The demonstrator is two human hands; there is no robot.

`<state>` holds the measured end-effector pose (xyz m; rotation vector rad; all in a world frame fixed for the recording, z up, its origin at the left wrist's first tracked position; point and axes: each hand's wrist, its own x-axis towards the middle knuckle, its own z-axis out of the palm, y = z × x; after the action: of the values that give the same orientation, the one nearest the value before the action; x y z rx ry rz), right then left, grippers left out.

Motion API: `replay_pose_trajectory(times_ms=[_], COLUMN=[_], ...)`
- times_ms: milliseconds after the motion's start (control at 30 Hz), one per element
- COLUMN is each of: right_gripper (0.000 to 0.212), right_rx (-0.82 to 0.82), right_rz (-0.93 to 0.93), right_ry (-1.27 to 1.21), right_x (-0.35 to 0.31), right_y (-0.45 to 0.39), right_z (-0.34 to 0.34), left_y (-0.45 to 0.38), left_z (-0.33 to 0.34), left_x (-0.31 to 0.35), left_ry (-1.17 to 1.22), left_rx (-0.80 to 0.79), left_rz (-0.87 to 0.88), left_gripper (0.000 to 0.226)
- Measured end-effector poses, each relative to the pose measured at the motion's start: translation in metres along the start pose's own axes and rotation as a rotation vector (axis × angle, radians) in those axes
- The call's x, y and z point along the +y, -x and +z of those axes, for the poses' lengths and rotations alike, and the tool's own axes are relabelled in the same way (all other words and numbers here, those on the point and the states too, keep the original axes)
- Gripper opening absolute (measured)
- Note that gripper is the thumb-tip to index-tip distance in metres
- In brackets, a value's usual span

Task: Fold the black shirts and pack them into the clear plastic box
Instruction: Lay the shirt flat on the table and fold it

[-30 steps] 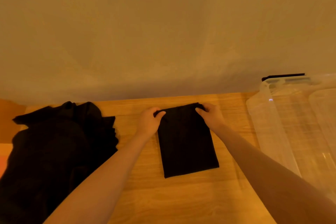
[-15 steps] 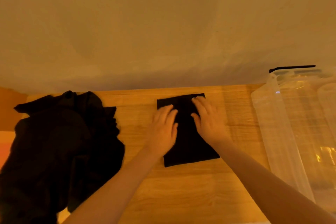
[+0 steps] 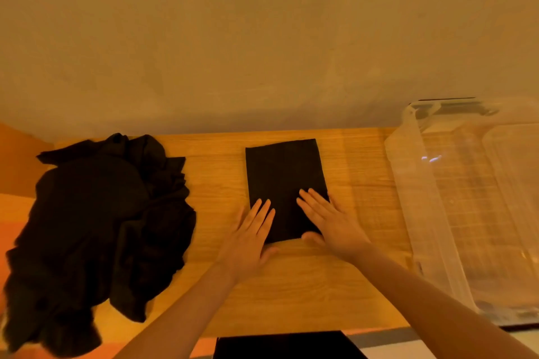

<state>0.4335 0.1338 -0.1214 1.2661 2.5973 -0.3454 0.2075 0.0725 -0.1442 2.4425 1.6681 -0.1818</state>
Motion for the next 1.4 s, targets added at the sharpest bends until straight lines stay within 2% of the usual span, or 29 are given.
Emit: replay_pose_trajectory(times_ms=[100, 233, 400, 467, 533, 600, 667, 767, 833, 933, 1000, 1167, 1233, 1333, 1367, 1400], right_gripper=[0.066, 0.048, 0.054, 0.055, 0.053, 0.05, 0.043, 0.034, 0.033, 0.03, 0.027, 0.019, 0.01, 0.015, 0.016, 0.016], right_rx=[-0.084, -0.075, 0.041, 0.088, 0.142, 0.166, 0.146, 0.097, 0.052, 0.012, 0.01, 0.115, 0.164, 0.222, 0.223, 0.219], right_rz=[-0.02, -0.011, -0.039, -0.013, 0.008, 0.022, -0.002, 0.037, 0.161, 0.349, 0.428, 0.449, 0.439, 0.425, 0.423, 0.418], right_ry=[-0.026, -0.057, 0.015, 0.046, 0.037, 0.004, -0.077, -0.329, -0.547, -0.758, -0.846, -0.911, -1.011, -1.123, -1.13, -1.127], right_x=[0.0, 0.0, 0.001, 0.003, 0.006, 0.007, 0.005, 0.007, 0.008, 0.009, 0.01, 0.008, 0.006, 0.002, 0.001, 0.001], right_y=[0.018, 0.017, 0.018, 0.024, 0.03, 0.034, 0.037, 0.037, 0.037, 0.031, 0.026, 0.019, 0.018, 0.014, 0.012, 0.009], right_z=[0.014, 0.008, 0.005, 0.009, 0.01, 0.012, 0.007, -0.003, -0.01, -0.022, -0.027, -0.032, -0.035, -0.043, -0.044, -0.045], left_y=[0.013, 0.012, 0.016, 0.019, 0.022, 0.026, 0.026, 0.022, 0.02, 0.016, 0.011, 0.007, 0.008, 0.012, 0.013, 0.012], left_z=[0.001, -0.004, -0.011, -0.012, -0.011, -0.012, -0.011, -0.015, -0.018, -0.029, -0.037, -0.055, -0.059, -0.054, -0.049, -0.045], left_x=[0.003, -0.003, -0.009, -0.009, -0.007, -0.002, 0.005, 0.012, 0.015, 0.017, 0.014, 0.015, 0.013, 0.011, 0.012, 0.013], left_ry=[0.014, 0.063, 0.173, 0.194, 0.202, 0.212, 0.162, 0.172, 0.234, 0.497, 0.711, 0.925, 1.051, 0.903, 0.844, 0.854], left_rx=[-0.027, 0.019, 0.125, 0.144, 0.125, 0.076, 0.066, 0.134, 0.187, 0.215, 0.167, 0.229, 0.145, -0.198, -0.221, -0.181], left_rz=[-0.04, -0.024, 0.03, 0.023, -0.001, -0.03, -0.049, -0.114, -0.157, -0.261, -0.362, -0.45, -0.448, -0.261, -0.214, -0.197], left_gripper=[0.068, 0.053, 0.052, 0.044, 0.042, 0.049, 0.057, 0.043, 0.033, 0.029, 0.025, 0.014, 0.003, 0.042, 0.049, 0.044])
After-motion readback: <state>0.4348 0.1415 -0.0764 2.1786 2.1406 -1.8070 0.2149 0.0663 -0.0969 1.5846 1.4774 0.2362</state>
